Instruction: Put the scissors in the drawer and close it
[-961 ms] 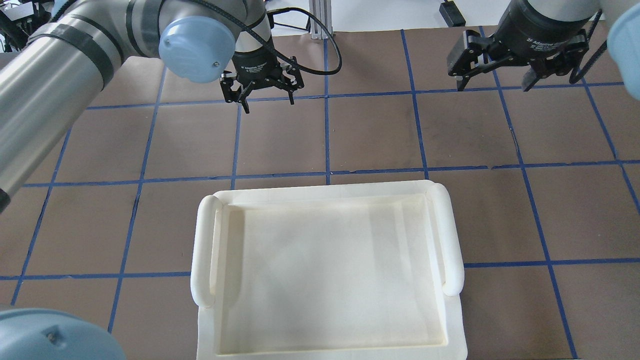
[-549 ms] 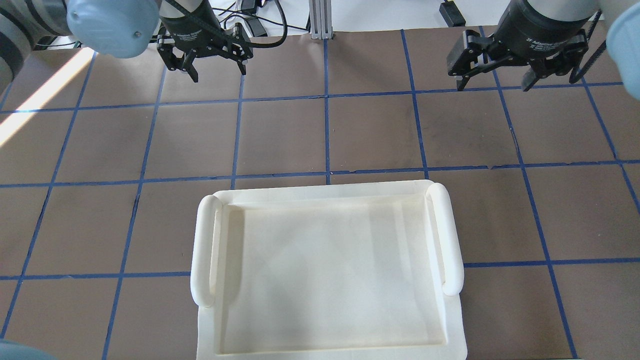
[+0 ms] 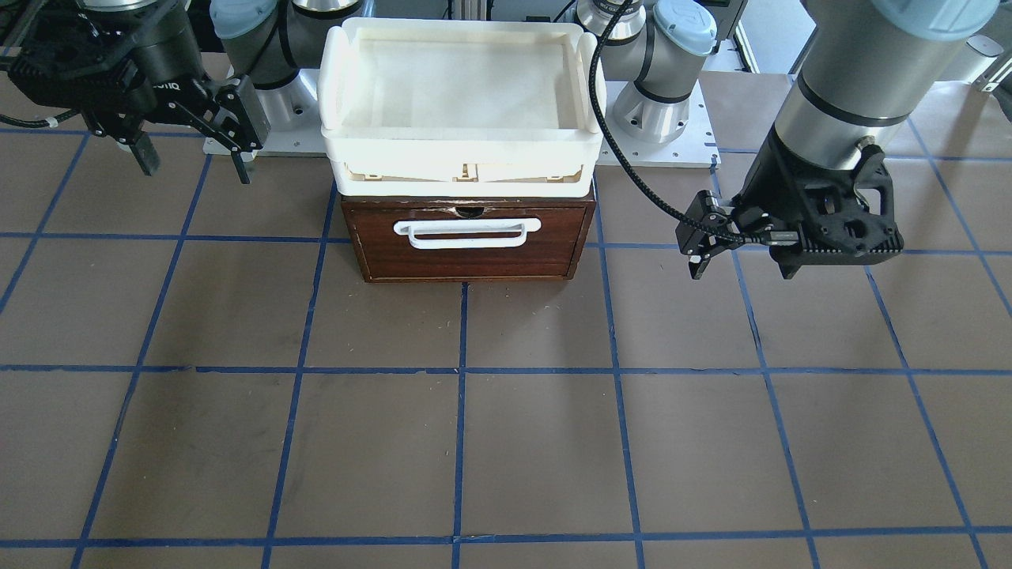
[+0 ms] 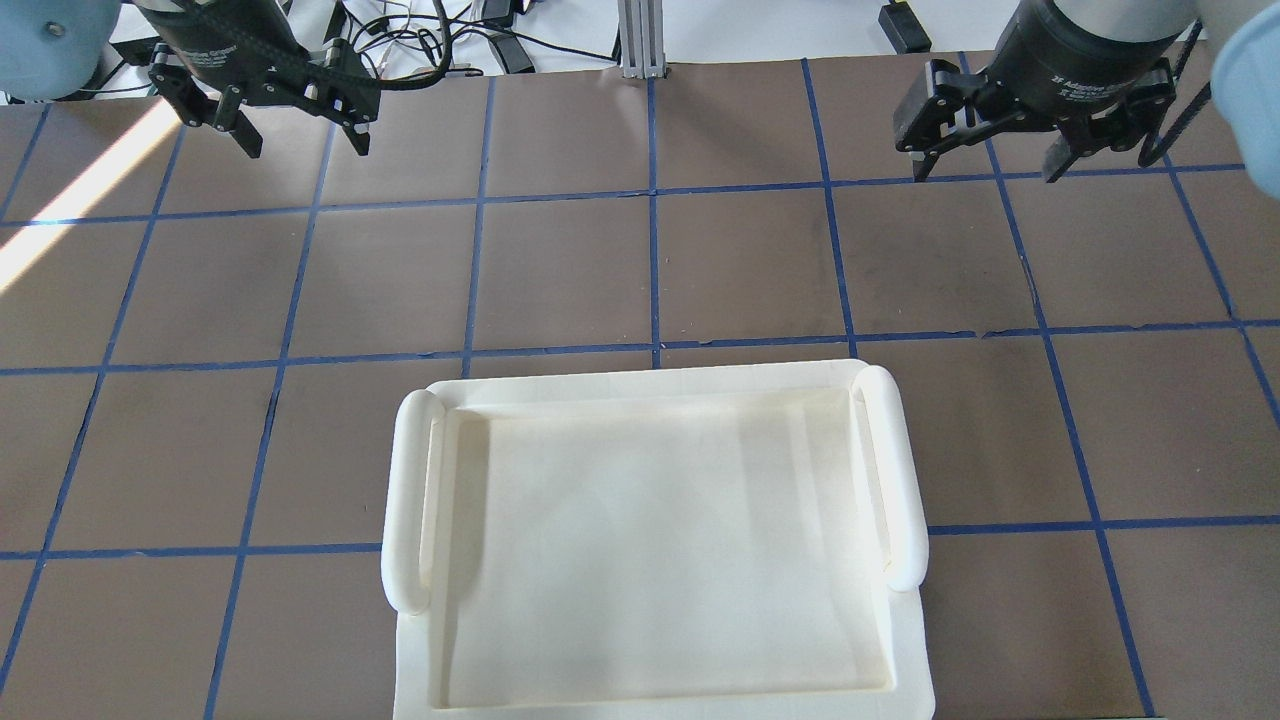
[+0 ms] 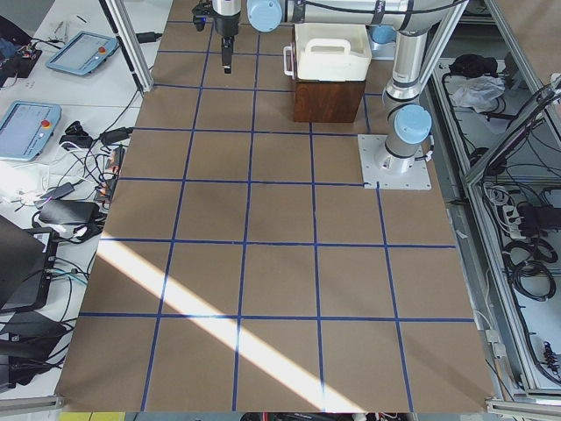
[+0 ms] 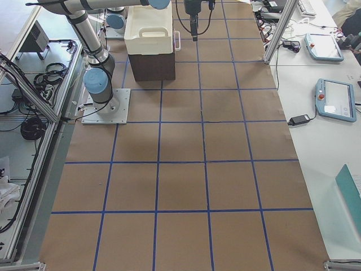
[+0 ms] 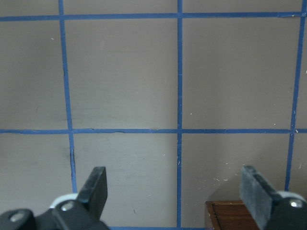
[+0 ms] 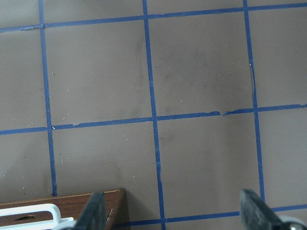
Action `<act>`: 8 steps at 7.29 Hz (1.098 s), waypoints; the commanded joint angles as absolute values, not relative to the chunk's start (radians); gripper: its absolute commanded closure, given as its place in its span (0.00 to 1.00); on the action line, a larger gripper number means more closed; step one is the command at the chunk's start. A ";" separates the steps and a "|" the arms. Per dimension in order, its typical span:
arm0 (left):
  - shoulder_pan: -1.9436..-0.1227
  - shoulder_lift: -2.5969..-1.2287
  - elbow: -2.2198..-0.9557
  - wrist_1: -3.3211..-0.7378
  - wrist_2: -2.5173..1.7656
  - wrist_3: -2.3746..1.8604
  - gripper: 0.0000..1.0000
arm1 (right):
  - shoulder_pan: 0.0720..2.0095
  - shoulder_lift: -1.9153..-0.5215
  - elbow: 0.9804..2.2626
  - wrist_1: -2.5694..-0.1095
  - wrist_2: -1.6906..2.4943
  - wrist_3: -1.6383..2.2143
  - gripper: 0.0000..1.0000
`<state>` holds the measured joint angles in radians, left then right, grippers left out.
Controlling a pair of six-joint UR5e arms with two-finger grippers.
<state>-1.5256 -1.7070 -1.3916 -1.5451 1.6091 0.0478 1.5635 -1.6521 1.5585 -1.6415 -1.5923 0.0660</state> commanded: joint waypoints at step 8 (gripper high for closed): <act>-1.506 -1.609 -1.519 -1.545 1.598 0.025 0.00 | 1.563 -1.651 1.559 -1.638 -1.592 0.066 0.00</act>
